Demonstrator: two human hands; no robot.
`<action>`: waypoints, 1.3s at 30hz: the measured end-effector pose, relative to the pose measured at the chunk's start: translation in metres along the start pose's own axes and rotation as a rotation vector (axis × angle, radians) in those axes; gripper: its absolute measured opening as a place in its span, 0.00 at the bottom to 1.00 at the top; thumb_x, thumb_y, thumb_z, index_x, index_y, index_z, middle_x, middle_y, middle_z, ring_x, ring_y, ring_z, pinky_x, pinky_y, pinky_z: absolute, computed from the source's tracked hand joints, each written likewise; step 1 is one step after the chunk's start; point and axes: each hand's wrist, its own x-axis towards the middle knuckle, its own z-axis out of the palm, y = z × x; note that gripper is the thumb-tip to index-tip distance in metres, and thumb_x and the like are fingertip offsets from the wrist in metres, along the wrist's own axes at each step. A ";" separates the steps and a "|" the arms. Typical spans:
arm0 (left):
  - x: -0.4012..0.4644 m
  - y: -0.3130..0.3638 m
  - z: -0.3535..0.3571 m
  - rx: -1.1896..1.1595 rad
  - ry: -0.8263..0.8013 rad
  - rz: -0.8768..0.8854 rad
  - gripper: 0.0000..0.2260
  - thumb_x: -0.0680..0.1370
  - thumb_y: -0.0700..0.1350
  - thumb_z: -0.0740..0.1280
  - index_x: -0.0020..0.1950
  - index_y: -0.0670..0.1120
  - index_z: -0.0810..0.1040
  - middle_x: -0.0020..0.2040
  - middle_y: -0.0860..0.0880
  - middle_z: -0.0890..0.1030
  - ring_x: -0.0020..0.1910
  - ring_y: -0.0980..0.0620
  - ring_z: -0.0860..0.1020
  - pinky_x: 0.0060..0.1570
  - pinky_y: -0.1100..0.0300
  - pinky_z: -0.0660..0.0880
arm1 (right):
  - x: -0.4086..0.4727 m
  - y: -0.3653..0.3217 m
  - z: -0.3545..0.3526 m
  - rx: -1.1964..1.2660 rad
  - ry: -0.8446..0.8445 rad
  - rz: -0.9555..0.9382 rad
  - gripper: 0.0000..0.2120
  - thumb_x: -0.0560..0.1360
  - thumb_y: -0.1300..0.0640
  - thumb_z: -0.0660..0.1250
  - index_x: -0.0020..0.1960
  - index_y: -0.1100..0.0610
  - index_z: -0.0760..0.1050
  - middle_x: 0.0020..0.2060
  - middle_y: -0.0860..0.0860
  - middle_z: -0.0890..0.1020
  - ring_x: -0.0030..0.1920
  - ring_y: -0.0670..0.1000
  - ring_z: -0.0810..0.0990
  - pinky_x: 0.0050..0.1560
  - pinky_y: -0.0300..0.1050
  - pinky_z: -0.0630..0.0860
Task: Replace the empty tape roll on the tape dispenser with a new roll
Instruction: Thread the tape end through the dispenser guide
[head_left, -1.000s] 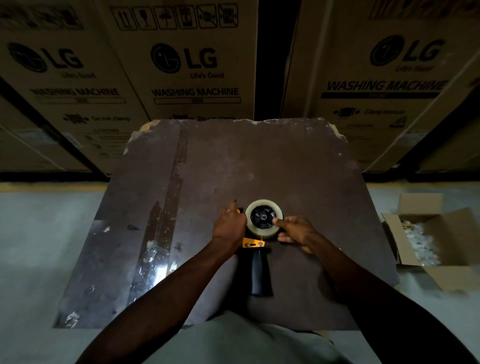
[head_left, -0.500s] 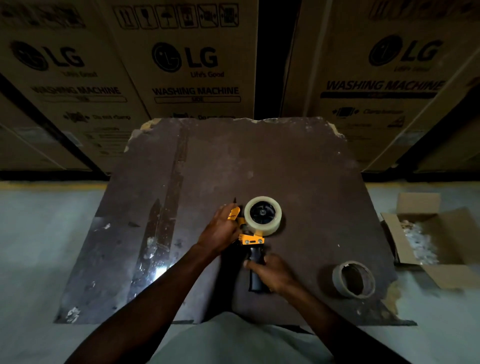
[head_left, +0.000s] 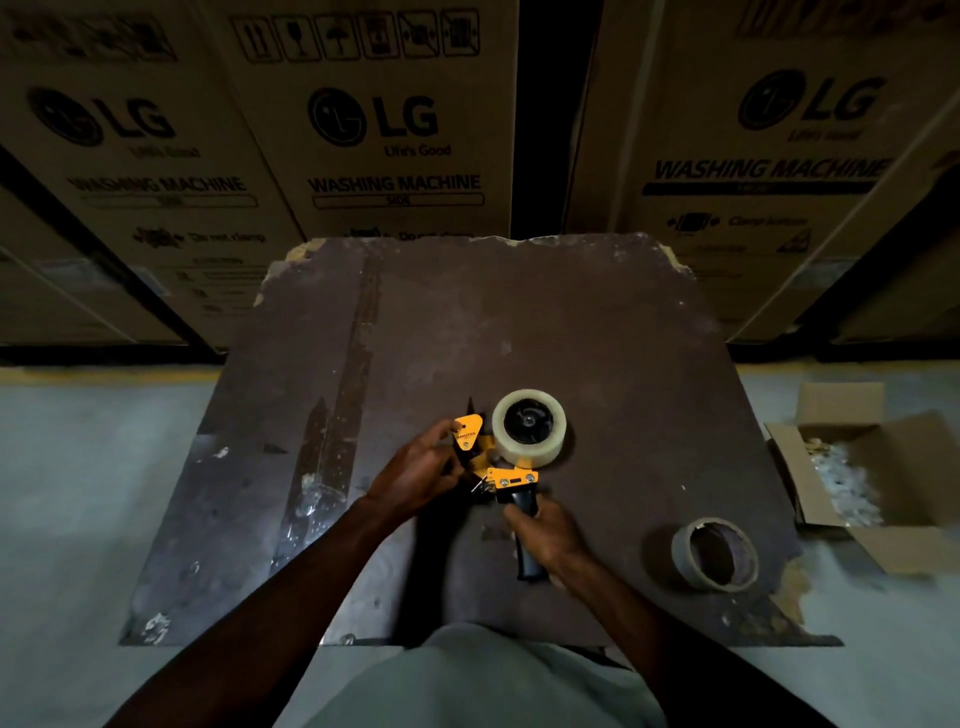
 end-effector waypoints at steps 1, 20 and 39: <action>0.000 -0.001 0.001 0.006 0.007 0.000 0.04 0.74 0.44 0.70 0.45 0.44 0.82 0.67 0.49 0.74 0.57 0.51 0.78 0.53 0.57 0.76 | 0.001 0.000 0.000 0.005 0.004 0.001 0.08 0.58 0.39 0.66 0.34 0.39 0.79 0.29 0.50 0.82 0.34 0.55 0.83 0.42 0.59 0.82; -0.001 -0.041 0.003 0.004 -0.016 0.041 0.10 0.72 0.47 0.60 0.47 0.48 0.80 0.45 0.48 0.83 0.43 0.46 0.81 0.42 0.58 0.76 | 0.012 0.009 -0.015 -0.046 -0.048 -0.060 0.09 0.62 0.42 0.68 0.37 0.46 0.79 0.28 0.46 0.81 0.31 0.46 0.78 0.38 0.49 0.75; 0.000 -0.044 0.026 -0.572 0.015 -0.244 0.06 0.73 0.41 0.72 0.48 0.48 0.81 0.43 0.52 0.84 0.43 0.55 0.80 0.49 0.55 0.77 | 0.014 0.007 -0.017 -0.121 -0.025 -0.071 0.09 0.65 0.47 0.71 0.40 0.50 0.78 0.29 0.47 0.82 0.30 0.48 0.77 0.38 0.49 0.75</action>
